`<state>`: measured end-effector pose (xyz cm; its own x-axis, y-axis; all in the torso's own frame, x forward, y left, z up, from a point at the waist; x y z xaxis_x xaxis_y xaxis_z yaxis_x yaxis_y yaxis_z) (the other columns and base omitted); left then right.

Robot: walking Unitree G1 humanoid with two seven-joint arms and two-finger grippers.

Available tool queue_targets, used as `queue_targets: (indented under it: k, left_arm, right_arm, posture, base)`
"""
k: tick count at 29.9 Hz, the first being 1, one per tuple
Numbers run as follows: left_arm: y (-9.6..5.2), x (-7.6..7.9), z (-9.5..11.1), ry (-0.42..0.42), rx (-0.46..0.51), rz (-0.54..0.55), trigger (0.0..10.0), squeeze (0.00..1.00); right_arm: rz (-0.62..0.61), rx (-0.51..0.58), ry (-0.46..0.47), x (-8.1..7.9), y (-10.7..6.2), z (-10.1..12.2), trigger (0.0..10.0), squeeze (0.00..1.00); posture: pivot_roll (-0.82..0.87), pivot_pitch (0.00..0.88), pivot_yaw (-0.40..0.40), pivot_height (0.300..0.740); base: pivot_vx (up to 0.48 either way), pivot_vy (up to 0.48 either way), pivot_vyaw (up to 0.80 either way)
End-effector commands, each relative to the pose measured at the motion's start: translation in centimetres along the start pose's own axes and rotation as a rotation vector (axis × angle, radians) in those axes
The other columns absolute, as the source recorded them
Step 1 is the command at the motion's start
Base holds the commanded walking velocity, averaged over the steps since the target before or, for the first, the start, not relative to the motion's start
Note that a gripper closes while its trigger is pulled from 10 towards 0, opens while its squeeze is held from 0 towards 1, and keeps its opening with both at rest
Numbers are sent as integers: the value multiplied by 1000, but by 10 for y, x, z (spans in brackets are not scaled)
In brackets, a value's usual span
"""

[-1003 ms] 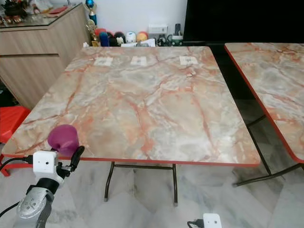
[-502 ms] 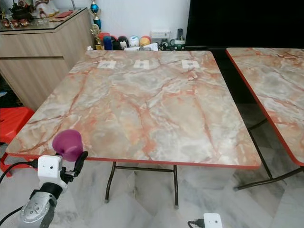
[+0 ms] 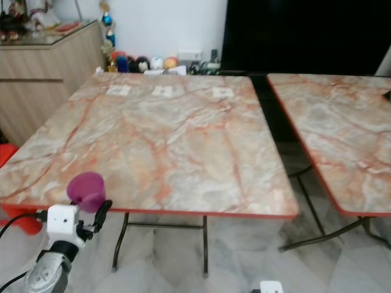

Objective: Setting the table

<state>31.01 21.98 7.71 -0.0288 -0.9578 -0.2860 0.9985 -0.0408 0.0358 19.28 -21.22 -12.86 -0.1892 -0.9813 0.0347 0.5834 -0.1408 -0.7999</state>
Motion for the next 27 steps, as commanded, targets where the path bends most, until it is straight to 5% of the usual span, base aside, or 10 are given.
queue_targets:
  k: [1, 27]
  left_arm:
    - [1, 8, 3, 0, 5, -23, 10000, 0]
    - [-1, 0, 0, 24, -21, -17, 10000, 0]
  right_arm:
    - [-16, -15, -20, 7, -1, -4, 10000, 0]
    - [-12, -12, -14, 5, -1, -3, 10000, 0]
  posture:
    - [19, 0, 2, 740]
    - [26, 36, 17, 740]
  base:
    - [0, -450, 0]
    - [0, -432, 0]
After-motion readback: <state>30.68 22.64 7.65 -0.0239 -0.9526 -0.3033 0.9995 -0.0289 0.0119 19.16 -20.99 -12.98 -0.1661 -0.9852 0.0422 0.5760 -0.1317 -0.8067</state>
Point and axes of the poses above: a point about 5 cm out from each wrist's last joint towards the gripper, its own y axis pointing out of the wrist towards the gripper, its own z axis along the axis of the wrist's last joint, x = y × z, the point moved 5 cm from there along y, pointing out of the wrist towards the gripper, and after that the axes turned 10 degrees about y, right-handed, at the moved point
